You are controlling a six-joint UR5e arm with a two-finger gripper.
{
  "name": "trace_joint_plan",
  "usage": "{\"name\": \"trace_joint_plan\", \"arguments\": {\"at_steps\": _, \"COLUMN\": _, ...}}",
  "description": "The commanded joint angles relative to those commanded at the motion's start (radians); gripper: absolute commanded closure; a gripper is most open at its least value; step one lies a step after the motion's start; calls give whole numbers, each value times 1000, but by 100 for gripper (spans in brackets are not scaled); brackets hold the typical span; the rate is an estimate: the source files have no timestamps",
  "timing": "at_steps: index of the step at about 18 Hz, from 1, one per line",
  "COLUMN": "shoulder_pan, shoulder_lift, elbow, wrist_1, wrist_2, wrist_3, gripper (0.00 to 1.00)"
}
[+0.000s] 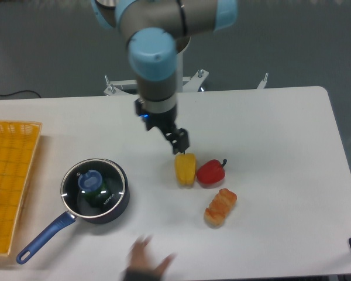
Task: Close the pot lid
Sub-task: 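Open the gripper and lift away from the lid knob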
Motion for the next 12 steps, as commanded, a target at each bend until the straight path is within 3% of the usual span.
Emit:
{"name": "trace_joint_plan", "arguments": {"at_steps": 7, "shoulder_pan": 127, "shoulder_lift": 0, "elbow": 8, "wrist_1": 2, "wrist_2": 0, "wrist_3": 236, "gripper": 0}}
{"name": "trace_joint_plan", "arguments": {"at_steps": 12, "shoulder_pan": 175, "shoulder_lift": -3, "elbow": 12, "wrist_1": 2, "wrist_2": 0, "wrist_3": 293, "gripper": 0}}
